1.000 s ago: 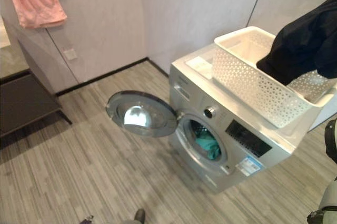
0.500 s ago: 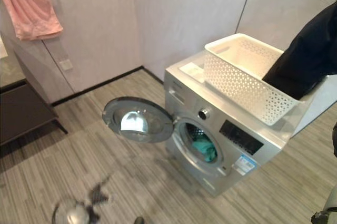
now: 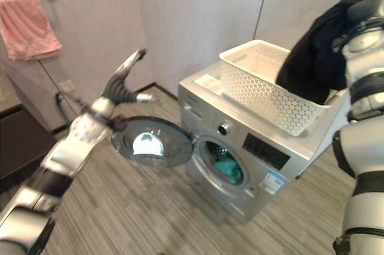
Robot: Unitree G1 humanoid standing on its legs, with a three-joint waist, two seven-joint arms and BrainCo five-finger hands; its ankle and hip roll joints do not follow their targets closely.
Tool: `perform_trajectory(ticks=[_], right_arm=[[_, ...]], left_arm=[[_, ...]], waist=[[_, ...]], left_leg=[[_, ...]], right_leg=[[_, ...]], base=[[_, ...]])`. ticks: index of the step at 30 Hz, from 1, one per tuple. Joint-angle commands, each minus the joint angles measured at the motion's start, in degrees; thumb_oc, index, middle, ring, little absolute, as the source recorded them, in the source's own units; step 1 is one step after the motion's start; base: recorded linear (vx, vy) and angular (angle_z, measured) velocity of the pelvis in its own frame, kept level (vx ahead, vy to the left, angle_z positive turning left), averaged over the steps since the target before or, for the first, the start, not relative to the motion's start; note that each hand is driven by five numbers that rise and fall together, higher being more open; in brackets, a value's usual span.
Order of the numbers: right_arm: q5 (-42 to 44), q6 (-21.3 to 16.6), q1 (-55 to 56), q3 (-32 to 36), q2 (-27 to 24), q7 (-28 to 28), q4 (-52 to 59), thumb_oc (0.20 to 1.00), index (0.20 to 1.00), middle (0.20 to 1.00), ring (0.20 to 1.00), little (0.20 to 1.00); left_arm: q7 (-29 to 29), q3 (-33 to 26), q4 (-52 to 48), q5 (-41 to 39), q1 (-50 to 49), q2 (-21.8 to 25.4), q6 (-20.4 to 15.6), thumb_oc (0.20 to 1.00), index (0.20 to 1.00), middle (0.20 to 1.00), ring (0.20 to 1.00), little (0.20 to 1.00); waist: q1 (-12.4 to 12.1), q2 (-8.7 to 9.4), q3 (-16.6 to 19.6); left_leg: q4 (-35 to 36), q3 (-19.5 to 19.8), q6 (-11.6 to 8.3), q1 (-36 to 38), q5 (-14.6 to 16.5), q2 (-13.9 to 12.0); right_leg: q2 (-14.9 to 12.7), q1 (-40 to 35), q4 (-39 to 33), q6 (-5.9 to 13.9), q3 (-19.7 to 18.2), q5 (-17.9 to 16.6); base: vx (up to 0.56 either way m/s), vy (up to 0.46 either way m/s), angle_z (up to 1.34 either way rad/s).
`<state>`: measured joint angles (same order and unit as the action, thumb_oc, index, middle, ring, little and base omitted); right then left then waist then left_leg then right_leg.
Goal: Grab the laundry basket,head to the washer,open it,put in the laundry and shut it.
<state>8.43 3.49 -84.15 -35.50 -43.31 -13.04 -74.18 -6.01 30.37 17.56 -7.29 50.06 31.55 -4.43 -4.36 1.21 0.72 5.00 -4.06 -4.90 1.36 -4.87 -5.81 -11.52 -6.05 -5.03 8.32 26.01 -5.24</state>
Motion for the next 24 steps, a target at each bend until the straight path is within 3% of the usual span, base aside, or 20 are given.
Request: perform_trajectory(ticks=[1,2,5,7,8,12,13,18,24], right_arm=[[1.89,-1.77,-12.89,-6.59,-1.45,-0.46,-1.05,0.2,0.2,0.2,0.2,0.2],[2.44,-1.54,-14.24,-8.0,1.33,-0.56,-2.16,0.2,0.2,0.2,0.2,0.2],[3.31,-1.22,-15.31,-9.14,3.93,-0.7,-3.19,0.2,0.2,0.2,0.2,0.2],[3.32,-1.22,-15.32,-9.15,3.92,-0.7,-3.19,0.2,0.2,0.2,0.2,0.2],[4.04,-0.78,-16.52,-10.3,6.58,-0.61,-4.12,0.2,0.2,0.2,0.2,0.2],[5.34,-0.58,-17.43,-11.33,8.05,-0.78,-4.05,0.2,0.2,0.2,0.2,0.2],[6.4,-0.49,-18.16,-12.02,9.36,-1.06,-3.77,0.2,0.2,0.2,0.2,0.2],[7.33,-0.63,-18.62,-13.04,10.93,-1.12,-3.11,0.2,0.2,0.2,0.2,0.2],[9.24,-1.11,-18.63,-12.67,14.21,-1.0,-1.89,0.2,0.2,0.2,0.2,0.2]], left_arm=[[-1.52,1.91,4.29,-6.53,3.68,-1.7,-0.93,1.0,1.0,1.0,1.0,1.0],[-1.98,7.0,11.08,-10.87,10.13,-7.2,-0.41,1.0,1.0,1.0,1.0,1.0],[-1.58,12.57,21.0,-16.47,16.78,-13.74,0.45,1.0,1.0,1.0,1.0,1.0],[-1.58,12.58,21.03,-16.47,16.79,-13.75,0.44,1.0,1.0,1.0,1.0,1.0],[-1.84,15.48,30.61,-23.11,21.56,-19.54,0.96,1.0,1.0,1.0,1.0,1.0],[-2.67,15.92,39.52,-26.16,25.78,-23.78,1.4,1.0,1.0,1.0,1.0,1.0],[-4.45,14.06,46.49,-27.52,29.51,-26.33,1.64,1.0,1.0,1.0,1.0,1.0],[-6.32,11.21,52.21,-28.13,34.54,-27.45,1.79,1.0,1.0,1.0,1.0,1.0],[-6.89,9.42,55.13,-27.7,40.7,-25.5,1.93,1.0,1.0,1.0,1.0,1.0]], waist=[[0.18,1.82,3.05],[0.56,1.47,3.02],[1.05,1.03,3.09],[1.07,1.04,3.16],[1.5,0.76,3.35],[2.01,0.69,3.57],[2.66,0.77,3.69],[3.38,0.75,3.64],[4.58,0.5,3.8]], left_leg=[[0.0,-0.34,-0.54,0.27,4.29,-1.22],[0.0,-0.4,-0.58,0.27,4.12,-1.15],[0.0,-0.65,-0.61,0.21,3.96,-1.07],[0.0,-0.63,-0.6,0.12,3.94,-1.06],[0.0,-0.86,-0.73,0.16,3.76,-1.07],[0.0,-0.93,-0.89,0.03,3.6,-1.1],[0.0,-1.25,-1.06,0.08,3.49,-1.12],[0.0,-1.76,-1.28,0.06,3.37,-1.31],[0.0,-2.98,-1.48,0.44,3.29,-1.75]], right_leg=[[0.27,0.15,2.36,0.98,-1.6,4.97],[0.31,0.25,2.33,1.03,-1.75,4.78],[0.41,0.49,2.12,1.15,-2.03,4.5],[0.39,0.56,2.11,1.15,-2.01,4.49],[0.38,0.64,1.83,1.26,-2.39,4.17],[0.48,0.76,1.61,1.31,-2.65,4.04],[0.67,0.84,1.52,1.29,-3.06,4.02],[0.84,1.09,1.46,1.28,-3.58,3.97],[1.32,1.64,1.23,1.3,-5.05,3.74]], base=[[-0.04,0.014,-0.02],[-0.04,0.01,-0.04],[-0.03,-0.003,-0.06],[-0.01,-0.002,-0.09],[0.0,-0.004,-0.06],[0.0,-0.008,-0.01],[0.0,-0.023,-0.05],[0.0,-0.029,-0.08],[0.01,-0.016,-0.04]])
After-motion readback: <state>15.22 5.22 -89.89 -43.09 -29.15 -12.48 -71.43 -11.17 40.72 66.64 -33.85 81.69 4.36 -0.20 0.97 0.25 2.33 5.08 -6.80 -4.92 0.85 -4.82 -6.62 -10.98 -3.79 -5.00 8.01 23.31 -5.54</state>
